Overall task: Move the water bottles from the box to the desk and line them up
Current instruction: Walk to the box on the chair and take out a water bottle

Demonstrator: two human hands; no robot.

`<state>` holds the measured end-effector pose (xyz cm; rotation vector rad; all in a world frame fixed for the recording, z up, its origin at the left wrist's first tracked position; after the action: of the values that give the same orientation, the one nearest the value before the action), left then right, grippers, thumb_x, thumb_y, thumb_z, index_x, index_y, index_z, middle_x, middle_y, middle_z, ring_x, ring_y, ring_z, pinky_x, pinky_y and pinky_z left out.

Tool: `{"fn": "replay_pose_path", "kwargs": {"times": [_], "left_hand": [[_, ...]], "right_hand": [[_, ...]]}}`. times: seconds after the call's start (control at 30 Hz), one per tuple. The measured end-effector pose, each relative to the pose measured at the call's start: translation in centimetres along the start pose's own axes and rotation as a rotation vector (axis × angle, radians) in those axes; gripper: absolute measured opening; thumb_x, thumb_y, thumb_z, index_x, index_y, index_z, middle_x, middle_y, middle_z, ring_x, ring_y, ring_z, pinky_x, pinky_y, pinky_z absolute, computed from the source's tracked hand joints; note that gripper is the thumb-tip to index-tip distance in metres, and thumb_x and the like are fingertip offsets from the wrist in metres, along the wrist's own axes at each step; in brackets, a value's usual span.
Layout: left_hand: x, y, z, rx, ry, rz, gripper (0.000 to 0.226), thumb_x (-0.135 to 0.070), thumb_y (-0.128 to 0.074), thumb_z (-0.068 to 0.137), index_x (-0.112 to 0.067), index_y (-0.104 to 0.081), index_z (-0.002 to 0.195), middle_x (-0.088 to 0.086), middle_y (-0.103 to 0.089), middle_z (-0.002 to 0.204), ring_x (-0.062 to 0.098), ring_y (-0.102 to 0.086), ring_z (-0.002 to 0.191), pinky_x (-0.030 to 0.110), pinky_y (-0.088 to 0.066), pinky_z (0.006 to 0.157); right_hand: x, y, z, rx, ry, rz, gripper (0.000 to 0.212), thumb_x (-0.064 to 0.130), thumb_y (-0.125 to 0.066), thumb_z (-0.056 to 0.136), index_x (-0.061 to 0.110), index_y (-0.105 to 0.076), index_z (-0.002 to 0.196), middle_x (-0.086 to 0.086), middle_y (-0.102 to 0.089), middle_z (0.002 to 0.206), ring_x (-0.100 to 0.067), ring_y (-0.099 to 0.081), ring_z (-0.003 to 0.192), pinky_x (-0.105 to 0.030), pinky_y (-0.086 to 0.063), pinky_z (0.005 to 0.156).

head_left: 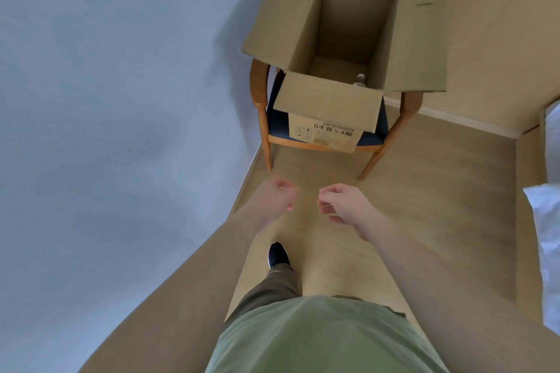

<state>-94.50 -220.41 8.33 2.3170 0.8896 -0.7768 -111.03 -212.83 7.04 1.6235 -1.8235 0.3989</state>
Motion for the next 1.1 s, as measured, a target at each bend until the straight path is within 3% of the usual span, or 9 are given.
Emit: {"fn": "replay_pose_path", "kwargs": {"times": [0.23,0.37,0.6,0.8,1.1], "left_hand": [[-6.7,5.5,5.9,0.023,-0.085,0.038,0.028,-0.032,-0.061,0.094,-0.021,-0.062,0.119,0.001,-0.069,0.111,0.014,-0.07,0.098,0.039,-0.057,0.094],[-11.6,7.4,8.8,0.034,-0.163,0.023,0.028,-0.033,-0.061,0.094,-0.02,-0.062,0.119,0.003,-0.068,0.107,0.013,-0.069,0.088,0.034,-0.056,0.085],[-20.1,8.8,14.9,0.03,-0.243,0.043,0.03,-0.036,-0.061,0.096,-0.022,-0.061,0.122,0.002,-0.07,0.11,0.011,-0.071,0.097,0.042,-0.058,0.095],[-25.4,8.9,22.1,0.012,-0.196,0.029,0.032,-0.035,-0.06,0.097,-0.021,-0.059,0.126,-0.002,-0.07,0.109,0.011,-0.07,0.099,0.04,-0.058,0.096],[-29.2,6.2,30.9,0.065,-0.056,0.062,0.032,-0.036,-0.058,0.098,-0.023,-0.059,0.128,-0.004,-0.069,0.112,0.01,-0.069,0.101,0.035,-0.058,0.094]], "right_hand": [[8.7,-0.7,4.2,-0.038,0.051,0.04,0.018,0.02,-0.057,0.097,0.017,-0.066,0.112,-0.006,-0.074,0.106,-0.019,-0.071,0.101,-0.041,-0.057,0.095],[14.9,1.1,6.0,-0.081,0.153,0.101,0.017,0.016,-0.058,0.098,0.014,-0.066,0.113,-0.011,-0.073,0.108,-0.025,-0.07,0.105,-0.043,-0.057,0.096],[22.2,6.2,12.1,-0.14,0.229,0.146,0.018,0.02,-0.059,0.098,0.02,-0.067,0.114,-0.004,-0.074,0.102,-0.018,-0.071,0.099,-0.036,-0.059,0.089],[25.3,11.1,20.1,-0.157,0.174,0.14,0.019,0.021,-0.057,0.101,0.022,-0.065,0.117,0.001,-0.072,0.107,-0.013,-0.07,0.099,-0.029,-0.058,0.085],[26.6,15.8,29.0,-0.166,0.022,0.117,0.023,0.018,-0.059,0.097,0.02,-0.065,0.12,0.0,-0.068,0.11,-0.013,-0.067,0.101,-0.034,-0.056,0.093]]}}
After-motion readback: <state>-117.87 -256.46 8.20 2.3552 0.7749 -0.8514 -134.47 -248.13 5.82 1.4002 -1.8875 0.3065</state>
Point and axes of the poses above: each hand's wrist, its own z-axis towards the middle knuckle, its own y-axis out of the back of the hand, x = y × z, the point moved 5 cm from there along z, towards the middle knuckle
